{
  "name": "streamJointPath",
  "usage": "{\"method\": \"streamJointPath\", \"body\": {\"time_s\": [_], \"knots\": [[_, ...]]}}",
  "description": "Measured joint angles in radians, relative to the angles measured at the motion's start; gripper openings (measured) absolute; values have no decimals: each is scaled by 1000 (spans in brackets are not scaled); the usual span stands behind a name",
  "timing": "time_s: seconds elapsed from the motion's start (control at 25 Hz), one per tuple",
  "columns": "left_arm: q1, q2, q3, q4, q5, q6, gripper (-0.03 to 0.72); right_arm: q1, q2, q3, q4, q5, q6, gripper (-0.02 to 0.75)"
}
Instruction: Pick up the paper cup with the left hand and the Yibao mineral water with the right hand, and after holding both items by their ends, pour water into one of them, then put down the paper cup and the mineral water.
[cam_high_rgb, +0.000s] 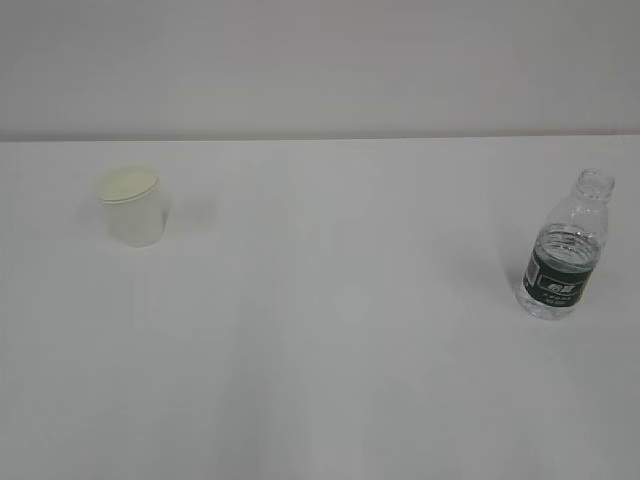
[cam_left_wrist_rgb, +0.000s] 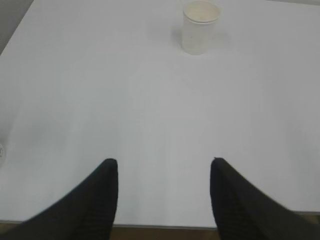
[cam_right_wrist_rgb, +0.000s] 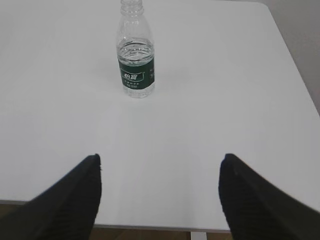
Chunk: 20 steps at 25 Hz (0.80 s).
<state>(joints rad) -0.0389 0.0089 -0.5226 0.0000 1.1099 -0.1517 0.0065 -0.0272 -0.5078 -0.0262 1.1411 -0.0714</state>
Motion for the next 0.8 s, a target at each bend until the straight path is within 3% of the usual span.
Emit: {"method": "streamJointPath", "body": {"time_s": [0.8], "knots": [[0,0,0,0,0,0,365,0,0,0,0,0,0,552]]}}
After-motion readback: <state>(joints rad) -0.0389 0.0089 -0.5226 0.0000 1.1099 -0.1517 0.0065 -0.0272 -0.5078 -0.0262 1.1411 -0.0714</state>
